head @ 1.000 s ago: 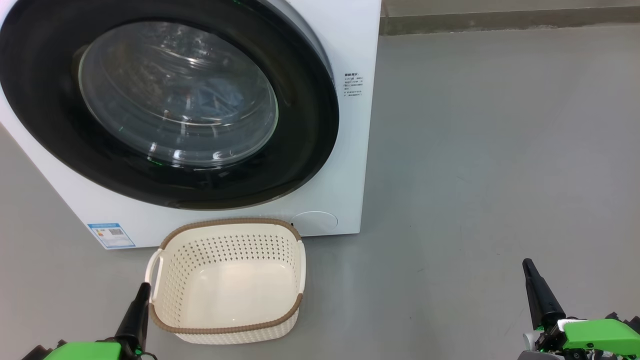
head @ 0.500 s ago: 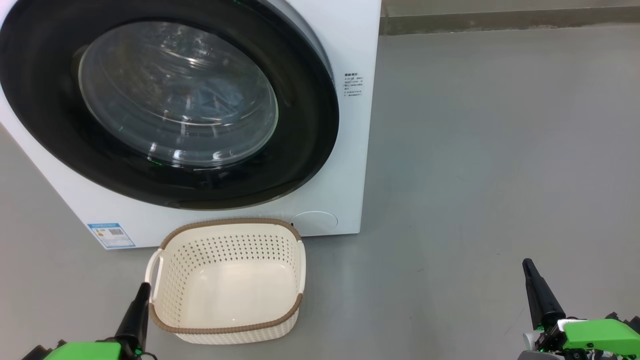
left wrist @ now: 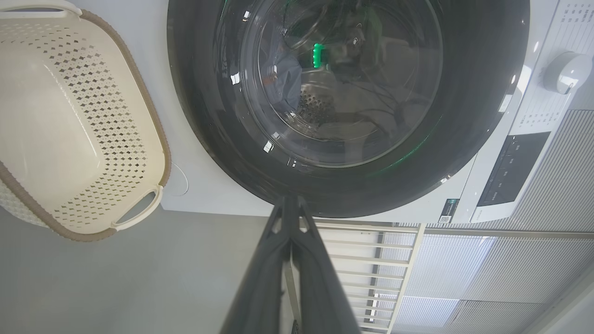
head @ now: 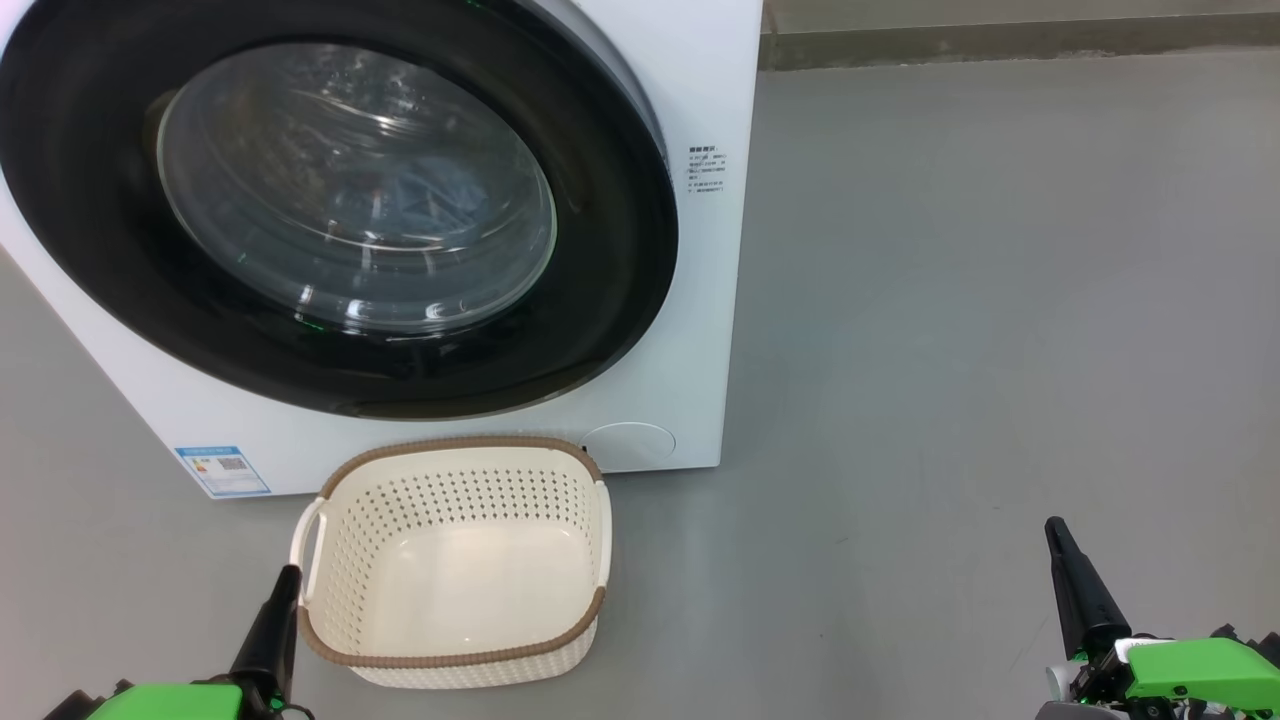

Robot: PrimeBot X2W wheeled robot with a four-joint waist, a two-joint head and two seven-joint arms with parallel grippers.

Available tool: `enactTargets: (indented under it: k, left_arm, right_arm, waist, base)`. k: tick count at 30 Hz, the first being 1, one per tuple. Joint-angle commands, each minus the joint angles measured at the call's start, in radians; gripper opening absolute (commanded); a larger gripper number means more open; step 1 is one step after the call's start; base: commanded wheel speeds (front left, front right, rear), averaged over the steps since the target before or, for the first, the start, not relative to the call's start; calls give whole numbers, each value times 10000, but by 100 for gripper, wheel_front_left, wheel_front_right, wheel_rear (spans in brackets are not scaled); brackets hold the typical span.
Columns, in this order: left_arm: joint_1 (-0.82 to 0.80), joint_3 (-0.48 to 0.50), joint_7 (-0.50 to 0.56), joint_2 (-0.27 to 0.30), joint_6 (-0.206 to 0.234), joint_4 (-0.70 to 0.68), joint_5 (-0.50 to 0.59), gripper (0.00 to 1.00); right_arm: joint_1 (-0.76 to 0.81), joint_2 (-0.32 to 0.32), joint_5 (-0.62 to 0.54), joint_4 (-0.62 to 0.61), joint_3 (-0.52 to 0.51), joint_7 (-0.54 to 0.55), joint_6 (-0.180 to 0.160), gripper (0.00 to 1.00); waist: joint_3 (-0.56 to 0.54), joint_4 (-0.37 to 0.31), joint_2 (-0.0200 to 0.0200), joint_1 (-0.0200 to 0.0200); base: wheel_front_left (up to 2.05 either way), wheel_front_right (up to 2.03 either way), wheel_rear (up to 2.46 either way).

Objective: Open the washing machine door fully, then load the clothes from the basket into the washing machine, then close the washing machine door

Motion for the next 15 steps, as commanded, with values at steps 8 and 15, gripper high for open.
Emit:
enactTargets:
  k: [8, 15]
  left_arm:
    - [-421, 358, 65, 121, -29, -292, -77, 0]
    - [-421, 358, 66, 120, -29, -292, -77, 0]
  right_arm:
    - [-461, -34, 32, -303, 214, 85, 17, 0]
    - [-461, -34, 32, -303, 214, 85, 17, 0]
  waist:
    - [0, 0, -1, 0]
    - [0, 0, -1, 0]
  base:
    - [0, 0, 0]
    - [0, 0, 0]
